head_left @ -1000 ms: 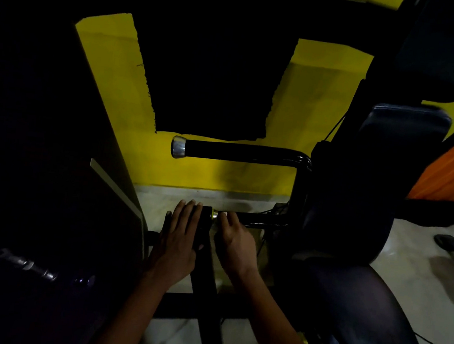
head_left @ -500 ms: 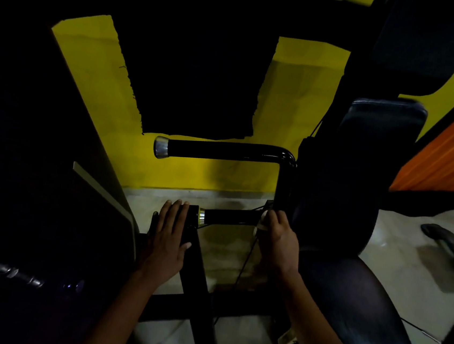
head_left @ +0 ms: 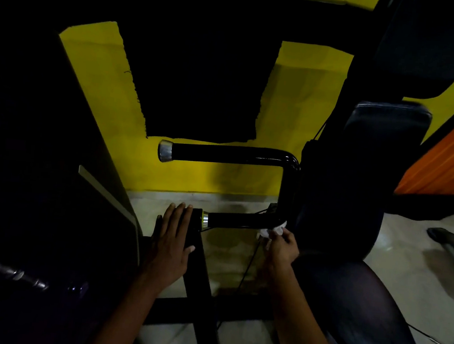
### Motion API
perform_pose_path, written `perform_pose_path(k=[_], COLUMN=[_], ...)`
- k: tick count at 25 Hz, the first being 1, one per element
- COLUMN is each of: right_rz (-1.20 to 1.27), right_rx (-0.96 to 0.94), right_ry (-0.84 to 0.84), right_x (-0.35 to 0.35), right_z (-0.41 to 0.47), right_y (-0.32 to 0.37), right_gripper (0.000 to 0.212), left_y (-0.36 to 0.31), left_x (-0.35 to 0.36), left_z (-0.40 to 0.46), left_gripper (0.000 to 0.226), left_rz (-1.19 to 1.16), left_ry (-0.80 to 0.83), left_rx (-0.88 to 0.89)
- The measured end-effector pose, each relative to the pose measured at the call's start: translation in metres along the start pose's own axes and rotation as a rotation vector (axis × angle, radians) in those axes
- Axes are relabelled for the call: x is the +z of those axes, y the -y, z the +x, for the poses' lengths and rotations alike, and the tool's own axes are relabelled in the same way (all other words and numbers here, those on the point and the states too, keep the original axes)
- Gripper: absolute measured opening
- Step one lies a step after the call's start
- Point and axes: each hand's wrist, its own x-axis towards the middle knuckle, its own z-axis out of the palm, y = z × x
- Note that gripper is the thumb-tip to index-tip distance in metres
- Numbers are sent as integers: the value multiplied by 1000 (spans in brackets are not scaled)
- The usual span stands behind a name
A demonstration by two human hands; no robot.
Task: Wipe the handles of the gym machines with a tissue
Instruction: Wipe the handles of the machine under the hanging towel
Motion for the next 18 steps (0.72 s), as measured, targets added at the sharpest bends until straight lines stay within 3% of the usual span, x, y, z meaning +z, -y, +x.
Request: perform_pose_path(k=[4,8,10,14,16,18], right_rz=[274,213,99,-258,-206,-140], right_rx=[351,426,414,191,132,178], right_ry=[268,415,502,700,768,695], right_x=[14,29,32,42,47,50], right_z=[8,6,2,-17,-30,-43], right_y=[-16,-38,-41,-57,-62,-56], right_gripper=[32,38,44,44,48,38], left_y=[-1,-3,-4,-2,-1,0], left_x=[0,-2,-3,-1,-1,0], left_z=[-1,-1,-1,-2,-2,-1], left_gripper=[100,99,99,98,98,98], left_rz=[15,3,13,35,28,39], left_ry=[4,-13,-15,-7,-10,-8], left_rx=[-5,0,2,4,15,17])
